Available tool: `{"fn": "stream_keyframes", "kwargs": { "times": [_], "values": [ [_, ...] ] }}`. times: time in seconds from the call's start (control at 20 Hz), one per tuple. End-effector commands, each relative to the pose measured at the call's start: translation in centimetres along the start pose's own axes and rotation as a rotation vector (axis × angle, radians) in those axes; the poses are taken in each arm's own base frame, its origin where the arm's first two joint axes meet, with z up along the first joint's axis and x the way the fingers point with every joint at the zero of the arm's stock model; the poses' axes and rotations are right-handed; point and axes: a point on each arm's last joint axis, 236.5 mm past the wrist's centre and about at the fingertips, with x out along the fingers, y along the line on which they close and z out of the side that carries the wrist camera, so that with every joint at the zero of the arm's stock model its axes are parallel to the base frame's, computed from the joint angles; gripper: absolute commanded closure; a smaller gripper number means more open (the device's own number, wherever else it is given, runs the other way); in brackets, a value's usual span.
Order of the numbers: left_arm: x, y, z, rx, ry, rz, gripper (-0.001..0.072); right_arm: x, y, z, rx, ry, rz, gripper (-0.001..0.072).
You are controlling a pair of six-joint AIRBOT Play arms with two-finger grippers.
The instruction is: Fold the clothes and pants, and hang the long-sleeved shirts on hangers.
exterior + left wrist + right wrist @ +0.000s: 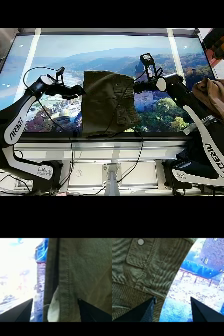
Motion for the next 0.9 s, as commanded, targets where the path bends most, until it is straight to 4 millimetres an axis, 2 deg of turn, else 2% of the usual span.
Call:
{"fn": "stream_keyframes", "kwargs": {
  "times": [0.0, 0.3, 0.4, 0.5, 0.6, 0.65, 0.75, 0.85],
  "values": [
    [1.1, -0.3, -1.0, 0.008, 0.037, -0.009, 0.0067, 0.0, 0.0, 0.1, 0.001, -0.002, 0.000, 0.0199],
    [2.2, -2.5, -1.5, -0.033, 0.060, -0.118, 0.0067, 0.0, 0.0, 0.1, 0.002, -0.003, 0.000, 0.0199],
    [2.4, -3.5, -1.4, -0.021, 0.053, -0.157, 0.0092, 0.0, 0.0, 0.1, 0.001, -0.003, 0.000, 0.0199],
    [2.6, -3.8, -1.4, -0.011, 0.049, -0.173, 0.0273, 0.0, 0.0, 0.1, 0.001, -0.003, 0.000, 0.0200],
    [2.6, -3.7, -1.0, -0.014, 0.036, -0.167, 0.0586, 0.0, 0.0, 0.1, 0.002, -0.004, 0.000, 0.0199],
    [2.6, -3.5, -0.5, -0.015, 0.016, -0.160, 0.0666, 0.0, 0.0, 0.1, 0.002, -0.006, 0.000, 0.0200],
    [2.3, -3.5, 1.0, -0.009, -0.034, -0.149, 0.0666, 0.0, 0.0, 0.2, 0.003, -0.008, 0.001, 0.0201],
    [1.6, -3.7, 3.4, 0.016, -0.107, -0.136, 0.0666, 0.0, 0.0, -0.1, 0.004, 0.005, 0.002, 0.0203]
  ]
}}
